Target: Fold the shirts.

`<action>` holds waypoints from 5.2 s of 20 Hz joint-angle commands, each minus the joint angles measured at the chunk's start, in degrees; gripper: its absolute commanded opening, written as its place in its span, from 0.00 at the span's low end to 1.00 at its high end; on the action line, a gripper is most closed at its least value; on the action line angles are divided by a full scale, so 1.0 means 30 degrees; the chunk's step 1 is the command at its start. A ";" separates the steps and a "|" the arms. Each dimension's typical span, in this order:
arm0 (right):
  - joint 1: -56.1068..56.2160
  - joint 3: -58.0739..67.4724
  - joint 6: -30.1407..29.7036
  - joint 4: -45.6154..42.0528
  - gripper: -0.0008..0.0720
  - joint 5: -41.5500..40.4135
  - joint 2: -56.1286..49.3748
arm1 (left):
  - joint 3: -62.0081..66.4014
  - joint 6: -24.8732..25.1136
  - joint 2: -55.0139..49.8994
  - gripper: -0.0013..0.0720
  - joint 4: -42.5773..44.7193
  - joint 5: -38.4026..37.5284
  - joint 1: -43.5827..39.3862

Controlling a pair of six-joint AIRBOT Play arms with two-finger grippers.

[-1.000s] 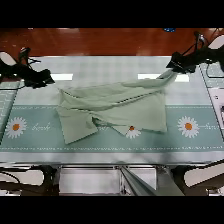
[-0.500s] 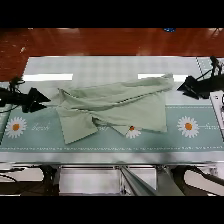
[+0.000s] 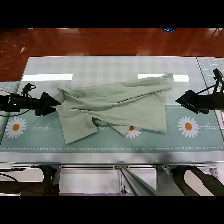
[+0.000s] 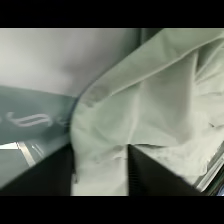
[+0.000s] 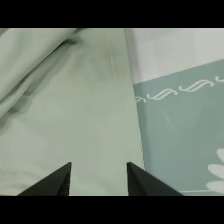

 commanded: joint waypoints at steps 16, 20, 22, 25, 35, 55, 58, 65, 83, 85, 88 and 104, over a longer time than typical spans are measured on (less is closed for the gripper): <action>-0.1625 -0.6193 0.0044 -0.0896 0.56 0.2178 -0.0976 | 0.2047 0.0393 -0.0313 0.05 -0.0160 -0.1282 -0.1035; -0.1617 -0.6120 -0.1406 0.2914 0.56 0.0663 -0.2521 | 0.2047 0.0342 -0.0313 0.05 -0.0168 -0.1275 -0.1035; -0.1610 -0.6025 -0.1800 0.4087 0.56 -0.0087 -0.3351 | 0.2047 0.0350 -0.0313 0.05 -0.0168 -0.1253 -0.1035; -0.0087 -0.5391 -0.1705 0.4291 0.56 -0.0860 -0.4947 | 0.2047 0.0342 -0.0313 0.05 -0.0168 -0.1268 -0.1056; 0.3359 0.4954 -0.0991 0.2783 0.04 0.1093 -0.5246 | 0.4087 0.0430 0.1872 0.05 -0.2375 -0.2062 -0.0597; 0.3359 2.3620 0.0976 -0.4991 0.04 0.4605 0.5399 | 2.0954 -0.2681 1.5198 0.05 0.1851 -0.2098 0.2237; 0.3359 2.3620 0.1209 -0.6120 0.04 0.6419 0.6025 | 2.0954 -0.3410 1.6313 0.05 0.5515 -0.2616 -0.0947; 0.3359 1.8287 0.1443 -0.4860 0.04 0.7155 0.6069 | 1.8629 -0.5967 1.6429 0.05 1.2335 -0.4422 -0.5814; 0.3359 1.6874 -0.0991 0.1894 0.04 -0.3796 -1.4389 | 1.2072 -0.6688 -0.2987 0.05 0.6025 0.6739 -0.5821; 0.3359 1.8360 -0.0714 0.2193 0.04 -0.3789 -1.5941 | 1.2983 -0.6688 -0.4226 0.05 0.4976 0.6666 -0.5858; 0.3359 1.9577 -0.0386 0.2215 0.04 -0.3082 -1.7238 | 1.3573 -0.6659 -0.4954 0.05 0.4415 0.5894 -0.5836; 0.1479 1.7464 -0.1166 -0.0430 0.04 0.5610 -1.7165 | 1.3515 -0.3082 -0.6076 0.05 0.6710 -0.5093 -0.4554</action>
